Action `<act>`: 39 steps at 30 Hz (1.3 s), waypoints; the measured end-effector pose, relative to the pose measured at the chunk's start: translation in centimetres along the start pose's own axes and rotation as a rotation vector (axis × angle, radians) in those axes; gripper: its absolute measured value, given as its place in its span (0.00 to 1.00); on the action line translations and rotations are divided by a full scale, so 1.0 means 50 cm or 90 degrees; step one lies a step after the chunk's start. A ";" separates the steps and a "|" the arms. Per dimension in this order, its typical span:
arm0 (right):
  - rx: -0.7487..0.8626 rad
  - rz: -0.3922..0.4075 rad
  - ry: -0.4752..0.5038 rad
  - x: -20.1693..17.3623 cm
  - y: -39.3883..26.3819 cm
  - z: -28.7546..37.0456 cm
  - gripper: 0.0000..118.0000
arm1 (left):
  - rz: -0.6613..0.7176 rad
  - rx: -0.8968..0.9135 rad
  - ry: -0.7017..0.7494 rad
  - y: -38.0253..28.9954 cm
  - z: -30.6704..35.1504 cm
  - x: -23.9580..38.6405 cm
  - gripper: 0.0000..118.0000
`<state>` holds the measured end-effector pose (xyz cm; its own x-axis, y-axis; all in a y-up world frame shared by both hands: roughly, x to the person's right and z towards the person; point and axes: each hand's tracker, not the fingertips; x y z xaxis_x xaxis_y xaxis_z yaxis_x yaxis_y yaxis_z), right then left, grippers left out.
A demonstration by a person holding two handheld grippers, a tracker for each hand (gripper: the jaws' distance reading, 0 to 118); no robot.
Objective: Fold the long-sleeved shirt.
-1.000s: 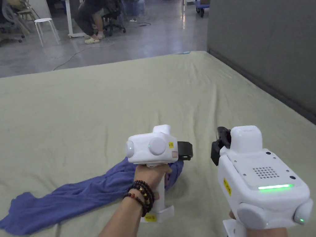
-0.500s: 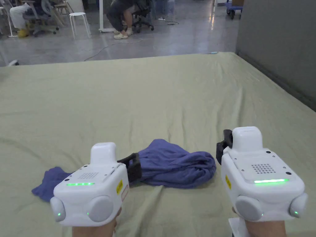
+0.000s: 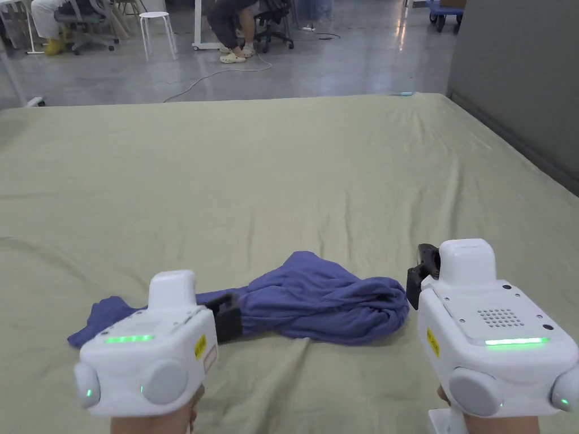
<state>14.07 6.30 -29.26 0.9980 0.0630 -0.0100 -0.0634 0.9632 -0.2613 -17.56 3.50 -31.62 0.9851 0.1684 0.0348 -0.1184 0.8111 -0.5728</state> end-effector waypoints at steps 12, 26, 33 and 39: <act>-0.054 -0.002 0.000 0.012 -0.030 -0.049 0.00 | -0.018 -0.232 0.065 0.015 -0.344 -0.056 0.76; -0.393 -0.027 0.059 0.049 -0.100 -0.363 0.62 | -0.028 -0.185 0.007 0.054 -0.248 -0.062 0.01; -0.429 -0.006 0.090 0.006 -0.116 -0.425 0.10 | -0.028 -0.167 -0.014 0.078 -0.229 -0.060 0.01; -0.285 -0.004 0.118 0.010 0.019 -0.361 0.07 | -0.011 -0.103 -0.034 0.145 -0.190 -0.069 0.01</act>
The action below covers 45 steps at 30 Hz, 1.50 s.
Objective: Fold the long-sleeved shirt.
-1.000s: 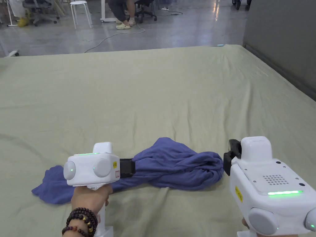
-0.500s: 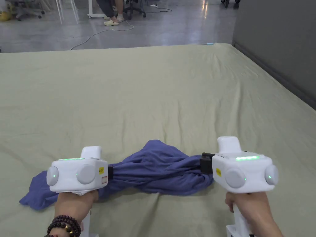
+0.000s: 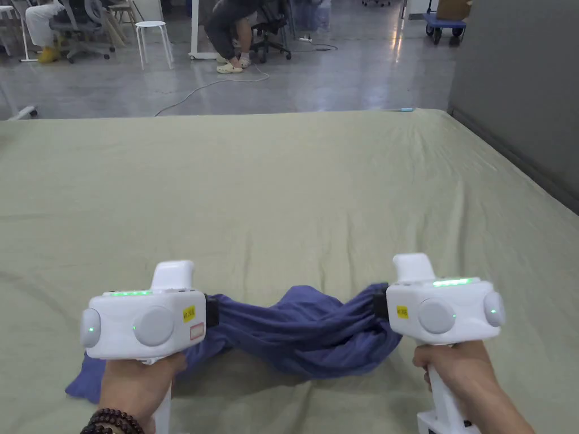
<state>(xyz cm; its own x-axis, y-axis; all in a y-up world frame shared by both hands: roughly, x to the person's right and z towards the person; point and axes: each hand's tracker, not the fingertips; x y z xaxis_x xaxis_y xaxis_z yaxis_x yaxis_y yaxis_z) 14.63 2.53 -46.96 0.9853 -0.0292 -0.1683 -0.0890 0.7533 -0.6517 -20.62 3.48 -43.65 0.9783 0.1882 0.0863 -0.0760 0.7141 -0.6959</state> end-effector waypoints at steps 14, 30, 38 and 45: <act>0.240 0.075 0.002 -0.061 0.590 0.211 0.06 | -0.042 0.234 0.035 0.551 0.239 0.051 0.01; 0.146 0.059 -0.008 -0.053 0.451 0.040 0.06 | -0.038 0.138 0.079 0.448 0.087 0.028 0.01; 0.020 0.022 0.002 -0.060 0.232 -0.130 0.06 | 0.022 0.028 0.048 0.235 -0.063 -0.029 0.01; 0.053 0.008 -0.012 -0.058 0.225 -0.028 0.06 | 0.036 0.066 0.054 0.199 0.008 -0.017 0.01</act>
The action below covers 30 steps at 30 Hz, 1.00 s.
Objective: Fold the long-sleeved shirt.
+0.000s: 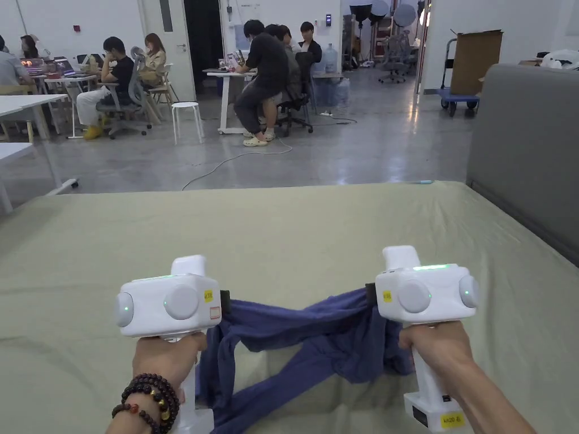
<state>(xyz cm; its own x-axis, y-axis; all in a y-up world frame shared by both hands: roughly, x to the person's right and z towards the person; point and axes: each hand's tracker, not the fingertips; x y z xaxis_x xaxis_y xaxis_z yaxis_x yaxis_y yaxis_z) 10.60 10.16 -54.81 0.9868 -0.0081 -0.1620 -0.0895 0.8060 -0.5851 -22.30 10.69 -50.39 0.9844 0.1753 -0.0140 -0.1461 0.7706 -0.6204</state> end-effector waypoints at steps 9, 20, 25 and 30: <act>-0.021 -0.005 0.020 -0.024 -0.264 0.168 0.06 | -0.013 -0.003 0.079 -0.309 0.157 0.013 0.01; -0.152 -0.005 0.017 -0.048 -0.509 0.208 0.12 | -0.001 -0.116 0.092 -0.540 0.180 -0.031 0.12; -0.080 0.008 -0.010 -0.036 -0.436 0.267 0.96 | -0.008 -0.059 0.105 -0.493 0.230 -0.025 0.98; -0.046 -0.003 -0.027 -0.025 -0.385 0.303 0.88 | -0.005 -0.042 0.059 -0.438 0.249 0.005 0.92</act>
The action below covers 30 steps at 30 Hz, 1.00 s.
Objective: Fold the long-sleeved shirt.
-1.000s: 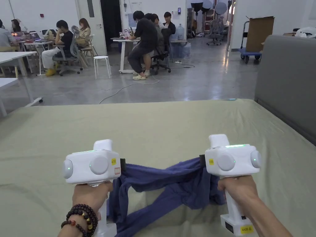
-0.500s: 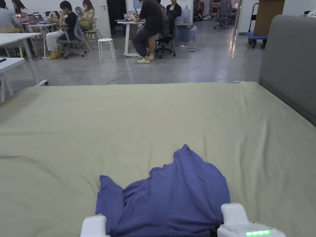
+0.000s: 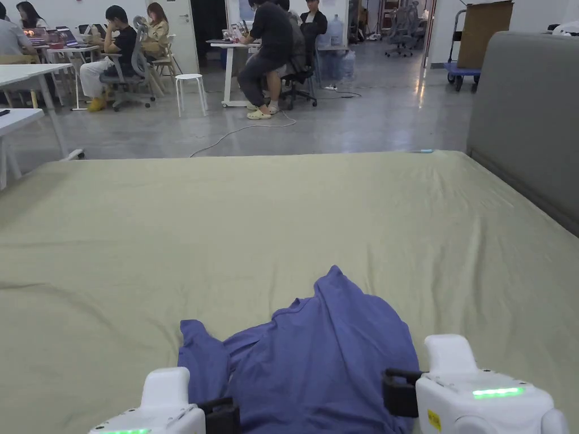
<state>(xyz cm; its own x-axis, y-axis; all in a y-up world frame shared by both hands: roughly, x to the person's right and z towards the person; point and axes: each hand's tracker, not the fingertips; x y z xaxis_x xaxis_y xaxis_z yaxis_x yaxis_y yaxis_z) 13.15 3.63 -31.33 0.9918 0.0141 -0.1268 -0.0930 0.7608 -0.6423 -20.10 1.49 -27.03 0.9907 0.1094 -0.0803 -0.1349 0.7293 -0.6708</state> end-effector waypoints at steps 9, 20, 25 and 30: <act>-0.030 -0.038 0.025 0.020 -0.021 -0.016 0.00 | -0.025 0.002 -0.095 0.084 -0.084 0.054 0.00; -0.071 -0.069 0.017 0.054 -0.035 -0.050 0.00 | -0.162 -0.084 -0.027 0.264 -0.462 0.166 0.98; -0.080 -0.075 0.008 0.074 -0.035 -0.055 0.00 | -0.140 -0.151 -0.011 0.264 -0.556 0.188 0.65; -0.085 -0.075 -0.008 0.094 -0.021 -0.068 0.00 | -0.133 -0.085 -0.054 0.261 -0.511 0.202 0.02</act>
<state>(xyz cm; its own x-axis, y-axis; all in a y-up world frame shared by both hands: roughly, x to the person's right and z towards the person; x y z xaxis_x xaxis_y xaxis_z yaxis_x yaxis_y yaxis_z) 17.63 0.72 -33.83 0.9974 -0.0621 -0.0356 0.0147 0.6643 -0.7473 -11.47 -5.12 -55.42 0.9913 0.0265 0.1288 0.0812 0.6471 -0.7581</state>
